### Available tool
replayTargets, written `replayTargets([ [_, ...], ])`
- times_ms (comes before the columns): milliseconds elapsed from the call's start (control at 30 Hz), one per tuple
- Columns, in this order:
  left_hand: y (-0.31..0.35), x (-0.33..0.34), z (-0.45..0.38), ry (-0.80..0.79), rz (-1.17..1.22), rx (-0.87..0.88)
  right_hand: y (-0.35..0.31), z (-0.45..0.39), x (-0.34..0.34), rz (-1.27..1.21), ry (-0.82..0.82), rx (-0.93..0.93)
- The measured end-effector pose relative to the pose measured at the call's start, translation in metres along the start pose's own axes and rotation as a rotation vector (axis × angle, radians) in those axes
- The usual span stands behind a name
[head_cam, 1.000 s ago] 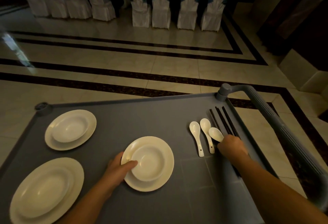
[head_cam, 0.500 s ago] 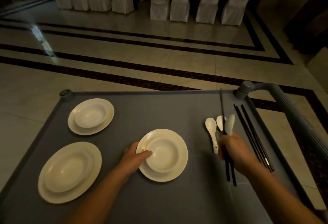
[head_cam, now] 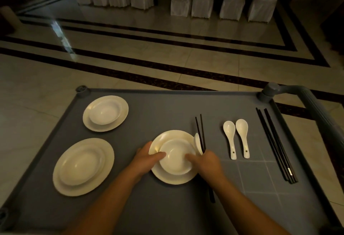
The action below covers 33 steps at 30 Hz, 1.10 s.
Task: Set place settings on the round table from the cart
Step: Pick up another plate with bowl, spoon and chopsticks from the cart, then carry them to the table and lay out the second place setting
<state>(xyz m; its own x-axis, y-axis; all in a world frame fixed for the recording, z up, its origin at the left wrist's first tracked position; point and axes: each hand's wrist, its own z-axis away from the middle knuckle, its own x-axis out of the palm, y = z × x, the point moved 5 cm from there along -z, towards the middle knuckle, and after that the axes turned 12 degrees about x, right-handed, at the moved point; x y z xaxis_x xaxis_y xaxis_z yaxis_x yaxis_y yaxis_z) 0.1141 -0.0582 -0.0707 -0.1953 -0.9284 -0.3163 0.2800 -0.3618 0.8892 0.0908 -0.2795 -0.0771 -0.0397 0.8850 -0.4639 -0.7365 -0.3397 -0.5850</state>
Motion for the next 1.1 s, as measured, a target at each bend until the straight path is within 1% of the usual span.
replayTargets([
  [33,0.002,0.001,0.001,0.005,0.04,-0.002,0.0,-0.001,-0.002,0.001,-0.018,0.002],
  [100,0.007,0.006,0.006,0.044,0.149,-0.004,0.0,0.0,-0.003,-0.09,-0.092,-0.001],
  [200,0.009,0.012,0.015,0.169,0.283,0.025,-0.002,0.009,-0.006,-0.202,-0.195,-0.013],
  [267,0.009,0.012,0.022,0.236,0.338,0.035,-0.007,0.016,-0.008,-0.22,-0.229,-0.038],
  [367,0.013,0.008,0.033,0.286,0.4,0.037,-0.016,0.025,-0.01,-0.232,-0.26,-0.09],
  [500,0.022,-0.011,0.049,0.366,0.401,0.032,-0.041,0.044,-0.009,-0.161,-0.279,-0.14],
  [600,0.026,-0.035,0.069,0.485,0.405,0.057,-0.069,0.064,0.002,-0.066,-0.294,-0.23],
  [733,0.031,-0.086,0.115,0.666,0.428,0.115,-0.111,0.105,0.038,0.005,-0.362,-0.358],
  [867,0.03,-0.147,0.186,0.846,0.482,0.223,-0.137,0.164,0.097,0.086,-0.51,-0.441],
  [967,0.013,-0.187,0.254,1.006,0.52,0.242,-0.141,0.22,0.147,0.129,-0.602,-0.503],
  [1100,-0.026,-0.224,0.35,1.194,0.562,0.24,-0.126,0.302,0.214,0.227,-0.717,-0.566],
])
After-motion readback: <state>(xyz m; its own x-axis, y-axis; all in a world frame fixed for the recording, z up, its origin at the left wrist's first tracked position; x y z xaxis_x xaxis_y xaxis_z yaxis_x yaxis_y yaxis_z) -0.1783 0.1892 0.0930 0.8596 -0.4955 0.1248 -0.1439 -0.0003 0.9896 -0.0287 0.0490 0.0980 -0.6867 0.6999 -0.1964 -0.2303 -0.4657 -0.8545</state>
